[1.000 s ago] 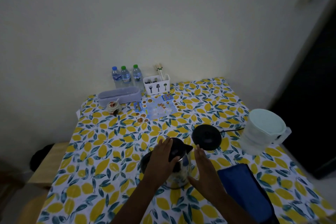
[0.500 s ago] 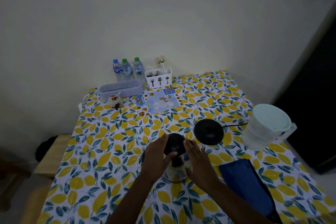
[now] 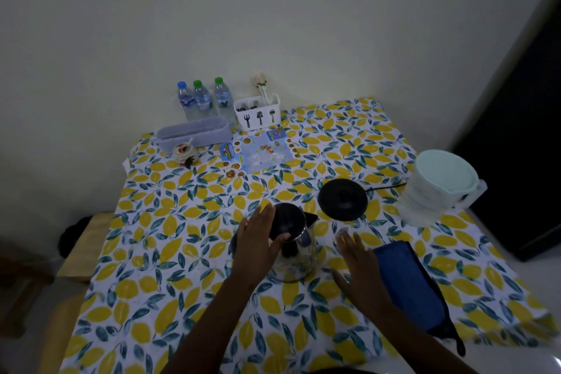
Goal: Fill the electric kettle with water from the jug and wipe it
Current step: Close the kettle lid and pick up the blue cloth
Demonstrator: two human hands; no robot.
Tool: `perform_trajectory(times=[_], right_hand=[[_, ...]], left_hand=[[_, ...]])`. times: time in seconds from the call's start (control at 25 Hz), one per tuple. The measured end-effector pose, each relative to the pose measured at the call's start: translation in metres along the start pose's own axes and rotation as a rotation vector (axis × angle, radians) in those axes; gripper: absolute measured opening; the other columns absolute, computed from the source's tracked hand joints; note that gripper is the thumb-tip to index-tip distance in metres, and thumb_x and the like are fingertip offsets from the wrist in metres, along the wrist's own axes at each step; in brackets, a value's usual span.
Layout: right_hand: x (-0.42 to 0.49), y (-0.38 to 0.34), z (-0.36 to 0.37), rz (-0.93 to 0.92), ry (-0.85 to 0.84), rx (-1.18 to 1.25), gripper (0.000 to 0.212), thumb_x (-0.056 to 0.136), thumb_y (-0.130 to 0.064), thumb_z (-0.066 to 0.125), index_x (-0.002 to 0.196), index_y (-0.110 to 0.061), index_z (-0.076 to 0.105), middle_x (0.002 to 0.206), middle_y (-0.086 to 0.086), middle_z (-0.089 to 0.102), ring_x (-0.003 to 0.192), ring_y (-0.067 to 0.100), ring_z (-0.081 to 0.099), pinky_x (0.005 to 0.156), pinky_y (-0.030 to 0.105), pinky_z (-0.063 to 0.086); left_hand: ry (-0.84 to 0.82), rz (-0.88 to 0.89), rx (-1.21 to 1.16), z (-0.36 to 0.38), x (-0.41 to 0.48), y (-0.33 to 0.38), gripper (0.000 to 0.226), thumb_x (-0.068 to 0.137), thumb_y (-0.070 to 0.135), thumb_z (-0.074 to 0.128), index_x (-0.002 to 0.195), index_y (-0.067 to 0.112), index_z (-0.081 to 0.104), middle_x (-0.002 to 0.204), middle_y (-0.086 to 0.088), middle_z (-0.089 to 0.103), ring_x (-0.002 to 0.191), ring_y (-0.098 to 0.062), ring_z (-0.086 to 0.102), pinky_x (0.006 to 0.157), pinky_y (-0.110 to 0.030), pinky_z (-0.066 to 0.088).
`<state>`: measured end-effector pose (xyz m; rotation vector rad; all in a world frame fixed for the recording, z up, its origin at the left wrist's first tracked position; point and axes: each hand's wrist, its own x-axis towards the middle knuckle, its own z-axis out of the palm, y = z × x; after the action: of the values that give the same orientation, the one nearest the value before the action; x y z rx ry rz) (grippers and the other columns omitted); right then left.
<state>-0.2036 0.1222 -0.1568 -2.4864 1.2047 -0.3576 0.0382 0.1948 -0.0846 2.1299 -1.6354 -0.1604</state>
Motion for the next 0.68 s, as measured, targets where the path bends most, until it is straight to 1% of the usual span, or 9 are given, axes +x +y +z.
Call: perform_trajectory(times=[0.08, 0.12, 0.2, 0.28, 0.32, 0.4, 0.52, 0.6, 0.68], right_hand=[[-0.014, 0.026, -0.003, 0.101, -0.046, -0.068, 0.072, 0.091, -0.065, 0.019, 0.148, -0.022, 0.025, 0.156, 0.004, 0.017, 0.144, 0.033, 0.016, 0.106, 0.06, 0.03], [-0.02, 0.037, -0.005, 0.151, -0.079, -0.105, 0.075, 0.09, -0.067, 0.015, 0.147, -0.021, 0.031, 0.155, 0.006, 0.023, 0.142, 0.036, 0.022, 0.103, 0.063, 0.033], [-0.031, 0.056, -0.004, 0.225, -0.13, -0.183, 0.081, 0.089, -0.069, 0.008, 0.144, -0.019, 0.037, 0.153, 0.01, 0.034, 0.138, 0.04, 0.031, 0.099, 0.066, 0.039], [-0.04, 0.075, -0.002, 0.289, -0.153, -0.2, 0.085, 0.086, -0.072, 0.003, 0.145, -0.02, 0.035, 0.154, 0.011, 0.033, 0.14, 0.042, 0.028, 0.101, 0.068, 0.035], [-0.043, 0.083, -0.002, 0.32, -0.168, -0.188, 0.085, 0.085, -0.074, 0.004, 0.146, -0.022, 0.033, 0.155, 0.011, 0.03, 0.141, 0.042, 0.024, 0.102, 0.068, 0.031], [-0.046, 0.095, -0.002, 0.371, -0.201, -0.162, 0.086, 0.081, -0.078, 0.005, 0.148, -0.028, 0.025, 0.159, 0.008, 0.018, 0.144, 0.041, 0.014, 0.107, 0.069, 0.02], [-0.045, 0.115, 0.005, 0.414, -0.257, -0.157, 0.088, 0.073, -0.084, 0.006, 0.149, -0.04, 0.009, 0.161, 0.002, -0.003, 0.147, 0.034, -0.006, 0.112, 0.064, 0.005], [-0.043, 0.123, 0.01, 0.422, -0.295, -0.184, 0.081, 0.077, -0.081, 0.013, 0.148, -0.043, 0.009, 0.162, 0.002, -0.004, 0.147, 0.032, -0.009, 0.113, 0.063, 0.004], [-0.041, 0.128, 0.014, 0.428, -0.315, -0.186, 0.074, 0.083, -0.075, 0.028, 0.148, -0.044, 0.012, 0.163, 0.002, -0.001, 0.147, 0.032, -0.005, 0.112, 0.064, 0.009]], left_hand=[[0.053, 0.088, -0.005, 0.01, -0.006, 0.015, 0.059, 0.099, 0.045, 0.041, 0.147, 0.013, 0.034, 0.156, -0.004, 0.033, 0.148, -0.019, 0.017, 0.121, -0.04, 0.012], [0.06, 0.143, -0.006, 0.018, -0.01, 0.026, 0.054, 0.1, 0.039, 0.045, 0.146, 0.014, 0.036, 0.155, -0.003, 0.035, 0.147, -0.016, 0.016, 0.12, -0.038, 0.013], [0.029, 0.253, -0.042, 0.039, -0.018, 0.049, 0.049, 0.101, 0.035, 0.044, 0.145, 0.015, 0.038, 0.154, -0.002, 0.038, 0.146, -0.013, 0.018, 0.119, -0.034, 0.019], [-0.061, 0.314, -0.083, 0.065, -0.024, 0.07, 0.048, 0.101, 0.035, 0.041, 0.144, 0.014, 0.039, 0.153, -0.002, 0.04, 0.147, -0.016, 0.022, 0.119, -0.035, 0.024], [-0.145, 0.308, -0.086, 0.078, -0.027, 0.077, 0.048, 0.102, 0.035, 0.04, 0.145, 0.014, 0.038, 0.155, -0.003, 0.037, 0.148, -0.017, 0.019, 0.12, -0.037, 0.023], [-0.331, 0.28, -0.047, 0.103, -0.03, 0.084, 0.052, 0.103, 0.036, 0.037, 0.15, 0.016, 0.028, 0.16, -0.001, 0.024, 0.15, -0.017, 0.008, 0.123, -0.037, 0.016], [-0.496, 0.287, 0.016, 0.136, -0.031, 0.086, 0.055, 0.103, 0.037, 0.035, 0.152, 0.018, 0.018, 0.163, 0.001, 0.014, 0.151, -0.018, 0.004, 0.123, -0.037, 0.007], [-0.576, 0.282, 0.05, 0.152, -0.032, 0.085, 0.058, 0.103, 0.036, 0.037, 0.153, 0.018, 0.016, 0.163, 0.001, 0.011, 0.151, -0.018, 0.003, 0.122, -0.036, 0.007], [-0.629, 0.268, 0.059, 0.165, -0.033, 0.084, 0.058, 0.102, 0.035, 0.039, 0.153, 0.018, 0.017, 0.163, 0.002, 0.012, 0.151, -0.018, 0.003, 0.123, -0.036, 0.008]])
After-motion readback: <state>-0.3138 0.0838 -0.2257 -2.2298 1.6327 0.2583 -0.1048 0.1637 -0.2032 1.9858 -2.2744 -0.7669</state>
